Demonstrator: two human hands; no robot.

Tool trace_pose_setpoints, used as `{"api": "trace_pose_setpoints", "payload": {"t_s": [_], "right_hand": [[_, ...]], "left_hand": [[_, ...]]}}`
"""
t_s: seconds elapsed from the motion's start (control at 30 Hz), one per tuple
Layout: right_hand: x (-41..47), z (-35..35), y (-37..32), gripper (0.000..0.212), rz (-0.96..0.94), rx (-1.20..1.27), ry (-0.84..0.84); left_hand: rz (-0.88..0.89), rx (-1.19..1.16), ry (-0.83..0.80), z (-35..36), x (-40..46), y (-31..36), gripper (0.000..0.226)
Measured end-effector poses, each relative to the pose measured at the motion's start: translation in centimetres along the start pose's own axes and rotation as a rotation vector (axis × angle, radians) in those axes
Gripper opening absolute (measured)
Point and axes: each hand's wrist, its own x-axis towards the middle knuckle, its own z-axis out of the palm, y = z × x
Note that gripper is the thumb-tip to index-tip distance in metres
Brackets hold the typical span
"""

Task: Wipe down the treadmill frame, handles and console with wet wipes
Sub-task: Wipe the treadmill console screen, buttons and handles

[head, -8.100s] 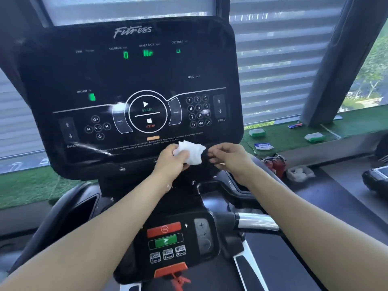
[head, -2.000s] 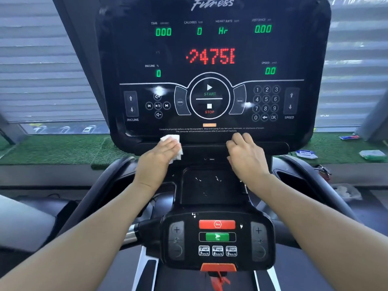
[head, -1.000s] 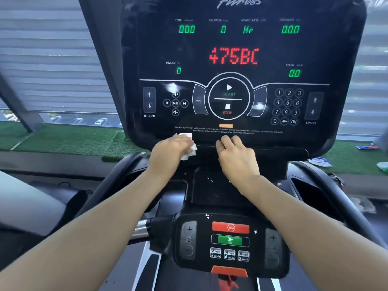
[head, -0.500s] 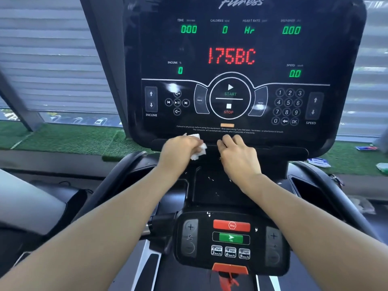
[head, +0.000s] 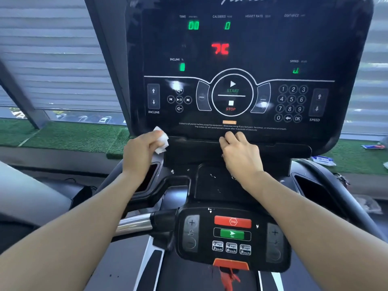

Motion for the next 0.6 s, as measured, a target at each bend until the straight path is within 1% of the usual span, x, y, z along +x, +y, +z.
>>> {"api": "trace_pose_setpoints", "payload": {"t_s": [0.07, 0.1, 0.17, 0.2, 0.23, 0.27, 0.3, 0.33, 0.4, 0.57, 0.6], "right_hand": [[0.0, 0.1, -0.1, 0.043, 0.002, -0.027, -0.003], [0.0, 0.1, -0.1, 0.042, 0.005, -0.034, -0.005], [0.0, 0.0, -0.2, 0.041, 0.007, -0.035, -0.015], [0.0, 0.1, -0.2, 0.040, 0.009, -0.043, -0.026], [0.0, 0.1, -0.2, 0.040, 0.014, -0.052, -0.034], [0.0, 0.1, -0.2, 0.040, 0.018, -0.052, -0.039], [0.0, 0.1, -0.1, 0.041, 0.018, -0.047, -0.045], [0.0, 0.1, 0.0, 0.041, 0.015, -0.047, -0.054], [-0.1, 0.2, 0.2, 0.041, 0.010, -0.054, -0.058], [-0.1, 0.2, 0.1, 0.041, 0.018, -0.051, -0.055], [-0.1, 0.1, 0.1, 0.041, 0.015, -0.051, -0.050]], "left_hand": [[-0.041, -0.061, 0.069, 0.4, -0.1, -0.2, 0.014], [0.012, -0.005, 0.129, 0.9, -0.2, -0.2, 0.016], [0.057, 0.046, 0.142, 1.6, -0.2, 0.2, 0.016], [0.091, 0.015, 0.109, 1.6, -0.3, 0.9, 0.015], [0.141, -0.012, 0.043, 2.0, 0.0, 1.3, 0.016], [0.225, 0.000, -0.001, 2.3, 0.1, 1.7, 0.019], [0.258, -0.008, -0.060, 2.5, 0.2, 1.9, 0.022], [0.266, -0.022, -0.094, 2.4, 0.2, 2.1, 0.026], [0.231, -0.096, -0.111, 1.8, 0.4, 1.8, 0.029], [0.215, 0.001, 0.042, 0.1, 0.5, -0.7, 0.029], [0.240, 0.014, 0.058, 0.2, 0.4, -0.5, 0.029]]}}
